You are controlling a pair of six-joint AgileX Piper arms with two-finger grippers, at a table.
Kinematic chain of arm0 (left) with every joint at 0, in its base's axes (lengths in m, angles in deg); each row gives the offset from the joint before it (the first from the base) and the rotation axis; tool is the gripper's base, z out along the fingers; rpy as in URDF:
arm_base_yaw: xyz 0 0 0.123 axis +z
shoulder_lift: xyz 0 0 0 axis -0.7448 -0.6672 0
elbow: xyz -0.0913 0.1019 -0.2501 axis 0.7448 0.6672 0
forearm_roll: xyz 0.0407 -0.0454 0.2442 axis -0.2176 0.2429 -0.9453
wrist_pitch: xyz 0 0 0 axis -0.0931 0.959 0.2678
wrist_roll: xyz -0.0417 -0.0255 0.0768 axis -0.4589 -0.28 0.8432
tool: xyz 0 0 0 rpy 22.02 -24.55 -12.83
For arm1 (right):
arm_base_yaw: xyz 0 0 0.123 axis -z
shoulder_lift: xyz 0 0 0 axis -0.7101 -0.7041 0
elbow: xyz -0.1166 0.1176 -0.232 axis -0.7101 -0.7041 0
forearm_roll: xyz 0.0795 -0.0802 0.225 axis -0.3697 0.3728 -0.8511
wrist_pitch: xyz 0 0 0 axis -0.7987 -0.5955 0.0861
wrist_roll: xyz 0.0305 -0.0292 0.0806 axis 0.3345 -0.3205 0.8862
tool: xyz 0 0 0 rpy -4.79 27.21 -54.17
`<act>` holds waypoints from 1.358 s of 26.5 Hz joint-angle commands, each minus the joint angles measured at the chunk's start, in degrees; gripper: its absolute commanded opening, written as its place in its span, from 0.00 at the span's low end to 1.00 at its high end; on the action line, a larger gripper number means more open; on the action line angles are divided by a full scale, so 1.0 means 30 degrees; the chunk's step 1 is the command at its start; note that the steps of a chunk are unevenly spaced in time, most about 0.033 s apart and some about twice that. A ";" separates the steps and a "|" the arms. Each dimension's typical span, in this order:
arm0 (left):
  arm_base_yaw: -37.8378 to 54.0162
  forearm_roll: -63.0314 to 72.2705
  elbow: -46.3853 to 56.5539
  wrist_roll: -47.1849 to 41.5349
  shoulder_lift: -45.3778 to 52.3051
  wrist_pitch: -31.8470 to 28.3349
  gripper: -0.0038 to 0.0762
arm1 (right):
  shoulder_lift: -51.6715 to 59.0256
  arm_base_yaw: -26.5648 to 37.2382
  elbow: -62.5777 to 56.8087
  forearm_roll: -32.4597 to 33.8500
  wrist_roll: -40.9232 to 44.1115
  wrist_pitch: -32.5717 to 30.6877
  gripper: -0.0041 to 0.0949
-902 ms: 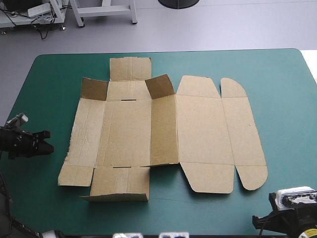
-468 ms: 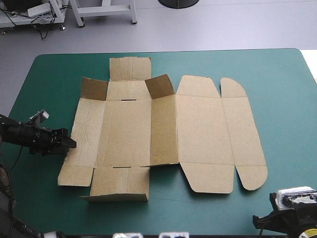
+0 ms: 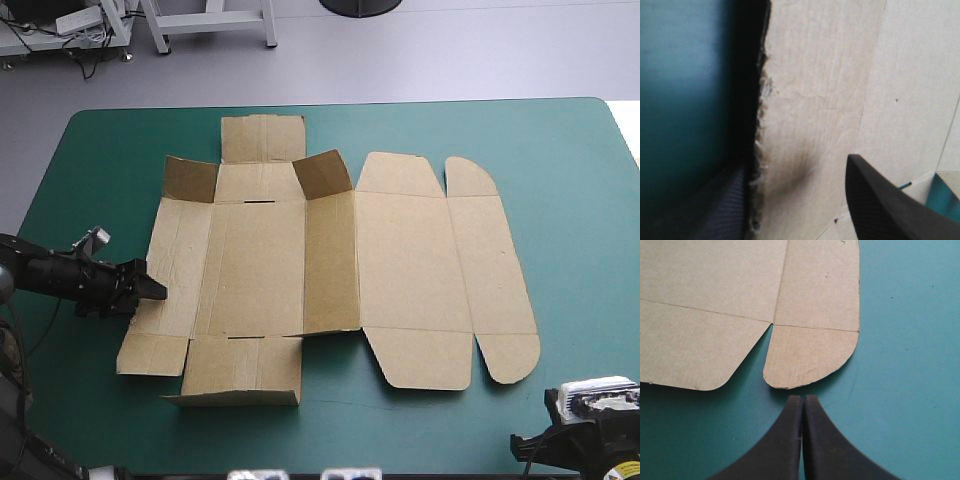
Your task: Fold the box
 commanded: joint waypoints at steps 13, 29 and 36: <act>-0.2678 0.2687 -0.0053 -0.0175 0.0551 0.2103 0.48 | -0.0298 0.0009 0.0441 -0.0045 -0.0007 0.1132 0.04; -0.6394 -0.6221 -0.5521 -0.1629 0.1176 0.2068 0.04 | -0.0298 0.0009 0.0441 -0.0045 -0.0046 0.1132 0.04; -1.1791 -1.0188 -1.0825 0.1550 0.1097 0.1318 0.04 | -0.0298 0.0009 0.0441 -0.0127 -0.0134 0.1132 0.04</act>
